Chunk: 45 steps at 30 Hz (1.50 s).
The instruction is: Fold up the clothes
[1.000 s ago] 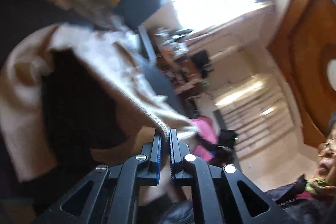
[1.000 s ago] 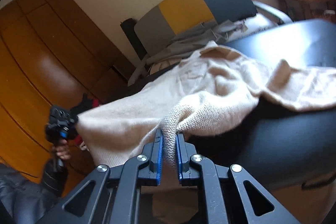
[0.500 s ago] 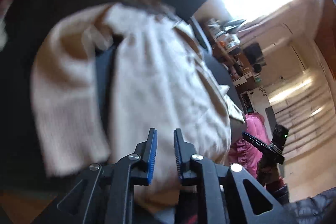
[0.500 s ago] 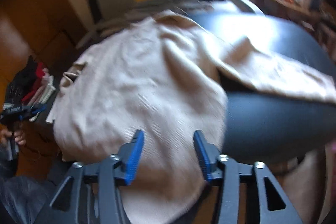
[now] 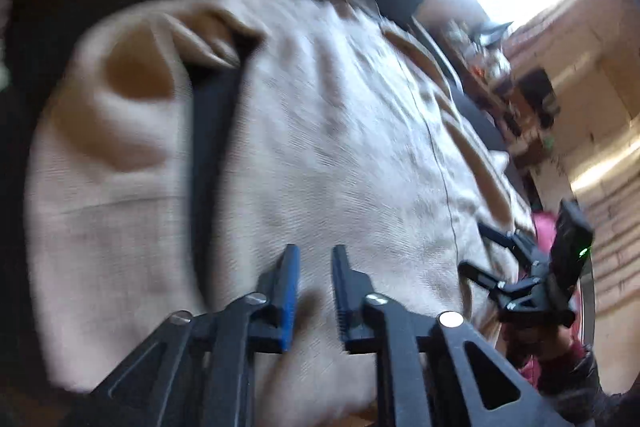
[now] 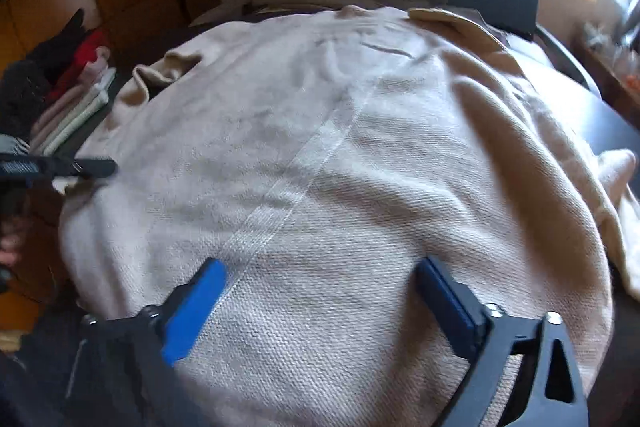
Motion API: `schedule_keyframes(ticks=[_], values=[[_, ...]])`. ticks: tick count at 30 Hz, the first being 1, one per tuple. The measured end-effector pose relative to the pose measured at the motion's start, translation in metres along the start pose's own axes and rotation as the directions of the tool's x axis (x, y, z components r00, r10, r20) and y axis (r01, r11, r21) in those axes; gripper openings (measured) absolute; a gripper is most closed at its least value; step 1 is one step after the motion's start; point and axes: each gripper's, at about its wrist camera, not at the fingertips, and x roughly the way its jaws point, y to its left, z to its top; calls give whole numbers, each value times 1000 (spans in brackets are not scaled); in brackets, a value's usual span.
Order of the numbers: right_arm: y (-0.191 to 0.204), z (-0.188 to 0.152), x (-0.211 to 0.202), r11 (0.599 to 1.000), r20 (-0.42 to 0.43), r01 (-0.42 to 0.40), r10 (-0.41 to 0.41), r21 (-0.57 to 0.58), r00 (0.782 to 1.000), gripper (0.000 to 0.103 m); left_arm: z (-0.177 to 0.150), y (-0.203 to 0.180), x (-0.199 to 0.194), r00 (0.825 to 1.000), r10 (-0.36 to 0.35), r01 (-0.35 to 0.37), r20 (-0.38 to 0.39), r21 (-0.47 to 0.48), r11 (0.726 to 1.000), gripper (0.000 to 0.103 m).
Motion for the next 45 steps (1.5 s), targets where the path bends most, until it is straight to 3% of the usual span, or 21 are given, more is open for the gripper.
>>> schedule_keyframes(ticks=[1, 4, 5, 7, 9, 13, 16, 19, 20, 21, 23, 27, 29, 31, 34, 36, 38, 39, 41, 42, 45], values=[[2, -1, 4, 1000, -1, 1, -1, -9, 1000, 103, 0, 12, -16, 999, 2, 0, 43, -41, 999, 24], [2, 1, 7, 1000, 15, 1, -1, -2, 1000, 103, 0, 46, -60, 978, 126, -108, 169, -109, 988, 40], [1, 1, 8, 1000, 21, 1, -1, 0, 1000, 103, 1, 54, -65, 974, 145, -125, 175, -118, 985, 43], [1, 3, 9, 1000, 31, 1, -1, 5, 1000, 103, 4, 68, -68, 972, 167, -147, 166, -126, 981, 46], [1, 4, 11, 1000, 41, 1, -2, 9, 999, 103, 8, 79, -66, 976, 169, -151, 139, -130, 980, 57], [3, 3, 13, 1000, 59, 7, -8, 9, 998, 103, 16, 83, -33, 975, 215, -211, 52, -77, 974, 57], [3, 1, 12, 1000, 67, 12, -13, 6, 998, 103, 22, 75, -24, 965, 250, -249, 77, -22, 968, 58], [3, -4, 10, 1000, 87, 18, -18, 1, 996, 103, 24, 57, -11, 927, 368, -372, 80, 57, 926, 53], [3, -5, 10, 1000, 93, 20, -20, 0, 995, 103, 25, 47, -4, 904, 419, -426, 86, 105, 898, 40], [3, -6, 10, 1000, 99, 21, -21, 1, 995, 103, 26, 43, -1, 900, 426, -434, 87, 118, 893, 5], [4, -7, 9, 1000, 106, 22, -22, 3, 994, 103, 26, 36, 3, 906, 415, -423, 85, 123, 898, 7], [4, -7, 10, 1000, 110, 24, -24, 2, 994, 103, 34, 33, -7, 893, 433, -446, 124, 106, 889, 6], [5, -8, 11, 1000, 108, 24, -23, -1, 994, 103, 44, 32, -30, 873, 451, -474, 188, 98, 875, 6], [5, -7, 11, 1000, 101, 24, -24, -3, 995, 103, 69, 29, -69, 824, 492, -537, 281, 113, 836, 6], [5, -6, 11, 1000, 93, 25, -24, -5, 995, 103, 107, 24, -129, 729, 541, -636, 419, 125, 761, 6], [5, -6, 11, 1000, 89, 25, -25, -5, 996, 103, 137, 22, -163, 631, 603, -738, 488, 139, 660, 6], [5, -6, 11, 1000, 87, 28, -27, -3, 996, 103, 165, 28, -185, 523, 670, -833, 526, 150, 533, 6], [6, -6, 11, 1000, 86, 29, -28, -3, 996, 103, 175, 37, -187, 490, 707, -861, 509, 156, 484, 6], [6, -5, 11, 1000, 85, 31, -31, -1, 996, 103, 194, 59, -189, 429, 776, -902, 462, 172, 396, 6], [6, -5, 11, 999, 85, 32, -32, 0, 996, 103, 200, 72, -188, 408, 805, -913, 431, 174, 370, 6], [7, -3, 13, 999, 71, 34, -33, -6, 997, 103, 211, 117, -178, 372, 873, -928, 316, 157, 339, 7]])
